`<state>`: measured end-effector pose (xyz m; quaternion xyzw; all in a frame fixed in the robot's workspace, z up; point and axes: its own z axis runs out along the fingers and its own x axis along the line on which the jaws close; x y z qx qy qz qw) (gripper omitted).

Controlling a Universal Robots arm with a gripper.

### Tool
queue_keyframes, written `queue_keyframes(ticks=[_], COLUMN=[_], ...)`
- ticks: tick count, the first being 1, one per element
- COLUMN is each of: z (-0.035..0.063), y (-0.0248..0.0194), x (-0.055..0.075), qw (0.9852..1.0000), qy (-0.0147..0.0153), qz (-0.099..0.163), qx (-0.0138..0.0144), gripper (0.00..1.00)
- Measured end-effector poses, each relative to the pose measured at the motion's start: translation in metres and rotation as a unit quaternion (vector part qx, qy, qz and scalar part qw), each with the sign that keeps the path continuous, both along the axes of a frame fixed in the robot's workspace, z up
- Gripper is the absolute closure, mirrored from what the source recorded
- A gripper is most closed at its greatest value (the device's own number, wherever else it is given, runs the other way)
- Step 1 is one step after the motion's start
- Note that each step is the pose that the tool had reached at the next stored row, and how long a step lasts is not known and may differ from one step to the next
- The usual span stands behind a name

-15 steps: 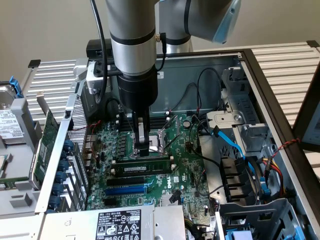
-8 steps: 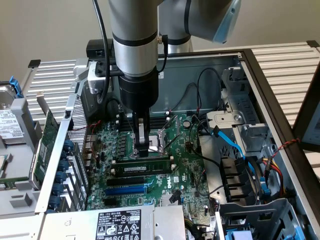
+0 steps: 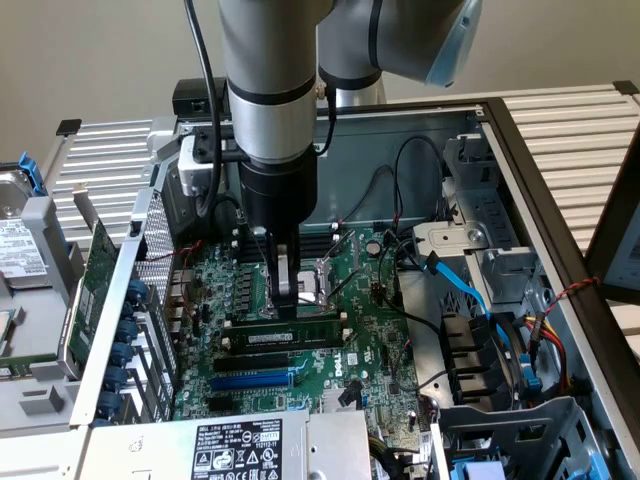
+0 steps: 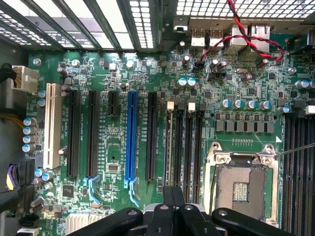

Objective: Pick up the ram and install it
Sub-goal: 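Press down the ram until it locks into place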

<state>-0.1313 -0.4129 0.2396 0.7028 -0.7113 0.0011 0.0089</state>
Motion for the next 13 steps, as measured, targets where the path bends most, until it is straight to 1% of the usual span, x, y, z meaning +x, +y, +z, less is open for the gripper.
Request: queue_keyframes(ticks=[7, 13], z=[-0.0045, -0.0080], y=[0.0002, 0.0002], x=[0.0000, 0.0000], qw=[1.0000, 1.0000], qy=[0.0017, 0.0020], qz=[-0.002, -0.002], qx=[0.0000, 0.0000], gripper=[0.89, 0.89])
